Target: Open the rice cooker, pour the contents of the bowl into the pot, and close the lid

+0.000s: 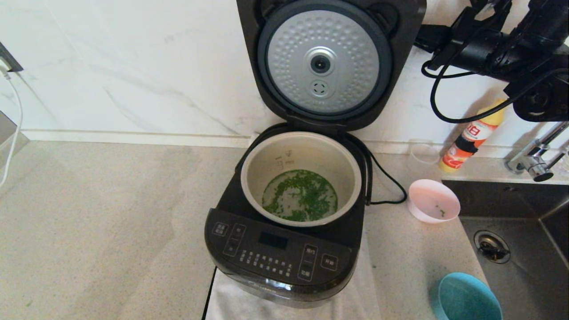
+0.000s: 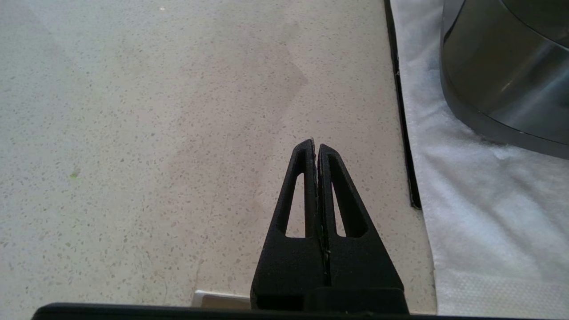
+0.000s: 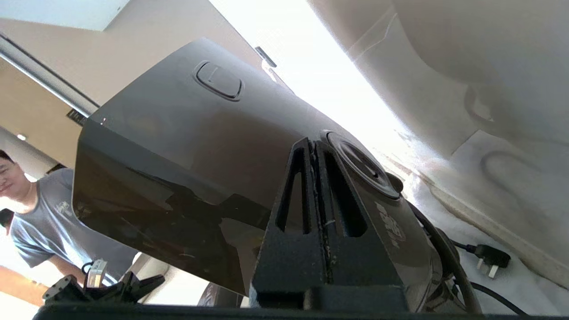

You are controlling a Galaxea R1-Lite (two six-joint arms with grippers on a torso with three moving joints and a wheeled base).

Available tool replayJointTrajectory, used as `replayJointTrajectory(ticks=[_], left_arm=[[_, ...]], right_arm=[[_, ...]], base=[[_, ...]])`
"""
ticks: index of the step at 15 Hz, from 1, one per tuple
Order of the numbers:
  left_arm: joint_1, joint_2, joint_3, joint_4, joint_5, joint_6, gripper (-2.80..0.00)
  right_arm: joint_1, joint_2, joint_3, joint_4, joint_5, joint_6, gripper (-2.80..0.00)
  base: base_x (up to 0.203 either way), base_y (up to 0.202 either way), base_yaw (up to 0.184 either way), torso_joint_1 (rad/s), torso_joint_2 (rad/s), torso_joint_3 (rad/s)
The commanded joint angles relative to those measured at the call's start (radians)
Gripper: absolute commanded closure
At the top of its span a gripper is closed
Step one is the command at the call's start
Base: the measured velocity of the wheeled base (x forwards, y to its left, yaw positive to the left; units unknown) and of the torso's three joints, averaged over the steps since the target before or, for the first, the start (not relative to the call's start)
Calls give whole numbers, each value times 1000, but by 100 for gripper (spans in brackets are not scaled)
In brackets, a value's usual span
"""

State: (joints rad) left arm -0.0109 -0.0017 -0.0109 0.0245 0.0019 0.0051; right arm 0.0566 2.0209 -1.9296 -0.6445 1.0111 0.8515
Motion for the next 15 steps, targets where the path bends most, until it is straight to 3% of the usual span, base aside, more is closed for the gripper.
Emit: replayJointTrajectory(ticks=[1, 6, 9, 12, 15], left_arm=[[0, 2, 0, 0, 1, -1, 0], [0, 2, 0, 0, 1, -1, 0], [0, 2, 0, 1, 1, 0, 0], [0, 2, 0, 0, 0, 1, 0], [0, 2, 0, 0, 1, -1, 0]], right_arm=[[2, -7, 0, -7, 15, 4, 0], [3, -56, 37, -4, 82, 6, 0], [11, -85, 63, -4, 173, 11, 0], [11, -101, 63, -10, 228, 75, 0], [14, -107, 84, -11, 277, 90, 0]], base=[[0, 0, 0, 0, 0, 0], [0, 0, 0, 0, 0, 0], [0, 0, 0, 0, 0, 0], [0, 0, 0, 0, 0, 0], [0, 0, 0, 0, 0, 0]])
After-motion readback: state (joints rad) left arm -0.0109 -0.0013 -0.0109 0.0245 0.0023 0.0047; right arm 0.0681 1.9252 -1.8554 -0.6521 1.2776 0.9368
